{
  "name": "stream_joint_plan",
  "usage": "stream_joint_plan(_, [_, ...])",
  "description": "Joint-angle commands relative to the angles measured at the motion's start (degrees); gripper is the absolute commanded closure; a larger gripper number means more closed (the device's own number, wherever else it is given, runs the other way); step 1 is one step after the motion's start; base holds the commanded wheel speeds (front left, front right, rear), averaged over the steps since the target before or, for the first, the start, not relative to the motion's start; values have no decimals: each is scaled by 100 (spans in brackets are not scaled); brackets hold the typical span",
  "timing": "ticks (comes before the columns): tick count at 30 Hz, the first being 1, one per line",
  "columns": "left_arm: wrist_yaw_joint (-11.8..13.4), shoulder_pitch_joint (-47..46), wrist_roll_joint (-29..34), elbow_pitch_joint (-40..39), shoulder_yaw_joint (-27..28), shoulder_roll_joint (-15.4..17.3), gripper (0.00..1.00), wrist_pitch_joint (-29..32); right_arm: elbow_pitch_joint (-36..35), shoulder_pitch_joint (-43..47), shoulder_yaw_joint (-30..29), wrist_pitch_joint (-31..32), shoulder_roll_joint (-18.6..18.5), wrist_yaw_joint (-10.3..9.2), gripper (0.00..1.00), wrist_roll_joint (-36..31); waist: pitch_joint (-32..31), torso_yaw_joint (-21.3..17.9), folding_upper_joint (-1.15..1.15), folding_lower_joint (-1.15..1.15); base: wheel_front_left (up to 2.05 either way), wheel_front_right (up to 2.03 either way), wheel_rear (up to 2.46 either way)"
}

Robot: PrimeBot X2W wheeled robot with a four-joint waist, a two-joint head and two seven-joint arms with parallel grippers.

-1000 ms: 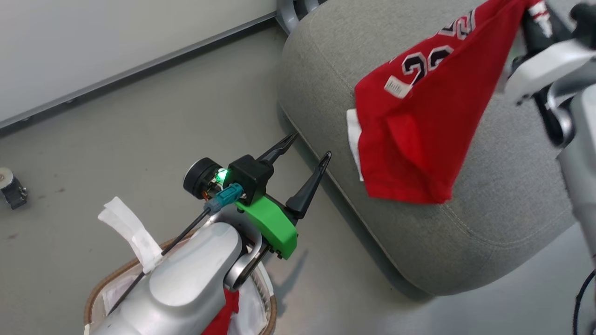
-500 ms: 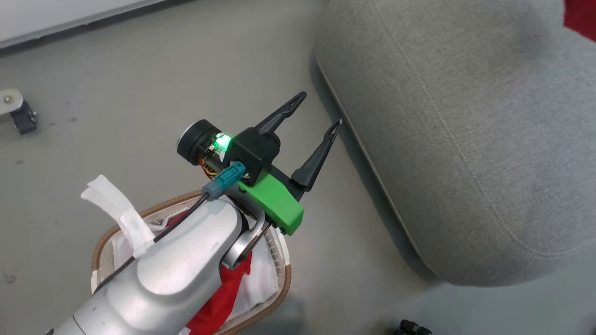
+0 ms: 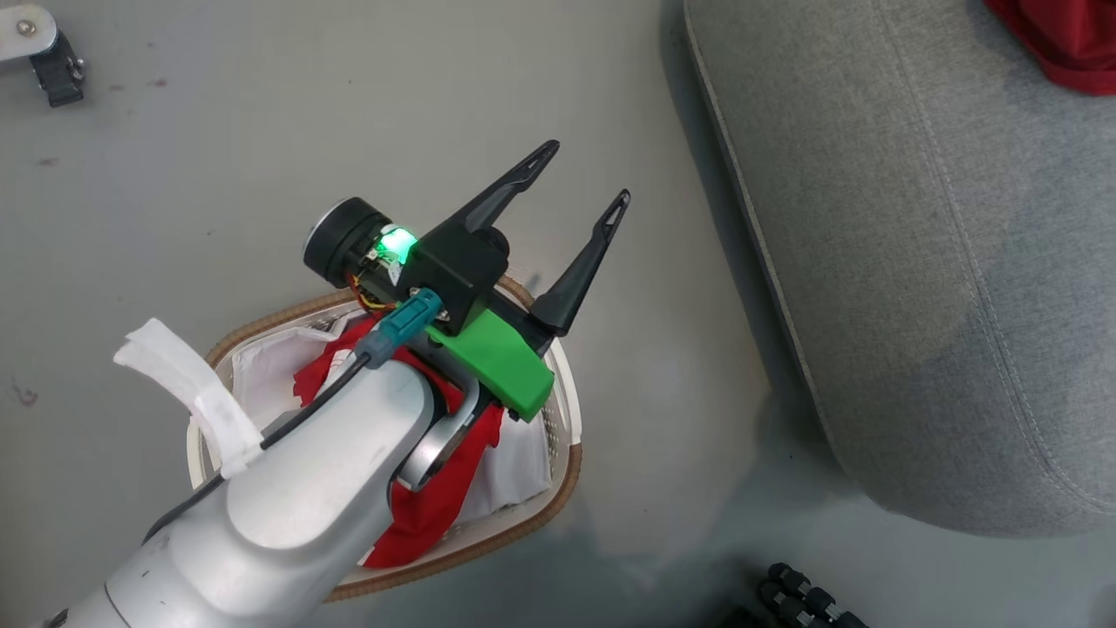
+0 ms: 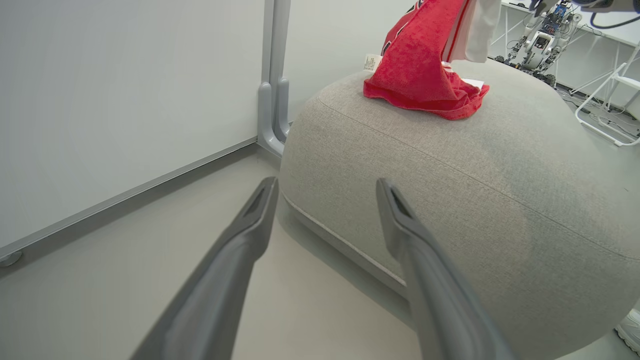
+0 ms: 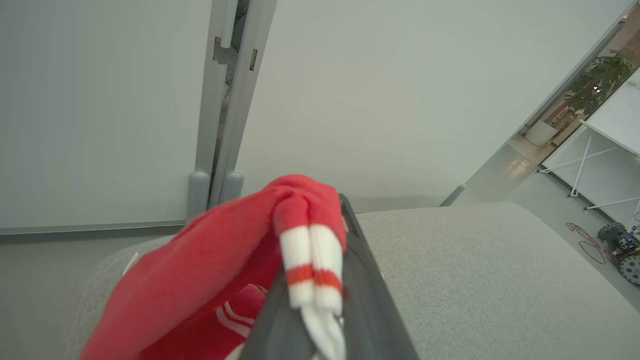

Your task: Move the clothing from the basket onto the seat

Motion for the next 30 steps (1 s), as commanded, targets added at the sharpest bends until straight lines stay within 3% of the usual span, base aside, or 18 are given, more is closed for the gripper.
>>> stream_joint_plan(1, [42,63,-67,-33,59,86,0,0,132,205,-35,-54,23,-8,100,-45,124,106,0,-1,0,0,0])
stream_joint_plan(12, [149,234,-188,-157,174,308,0,-22,716,958,-382,-150,-56,-8,99,-81,77,18,0,-1,0,0,0])
stream_joint_plan(14, [163,256,-206,-166,184,327,0,-37,785,1109,-519,-152,-30,-8,62,-59,30,-3,0,-1,0,0,0])
stream_joint_plan(15, [170,271,-211,-166,185,334,0,-48,772,1191,-572,-155,7,-8,56,-54,-2,-15,0,-1,0,0,0])
stream_joint_plan(16, [177,287,-224,-167,185,337,0,-57,749,1263,-610,-156,35,-8,0,-37,-33,-25,0,-1,0,0,0])
stream_joint_plan(24, [216,510,-426,-57,304,325,0,-295,260,2161,-733,-159,267,-8,0,119,-554,-80,0,-1,0,0,0])
stream_joint_plan(30, [259,754,-587,82,502,217,0,-516,-110,2761,-489,-160,237,-8,0,268,-1057,40,0,-1,0,0,0])
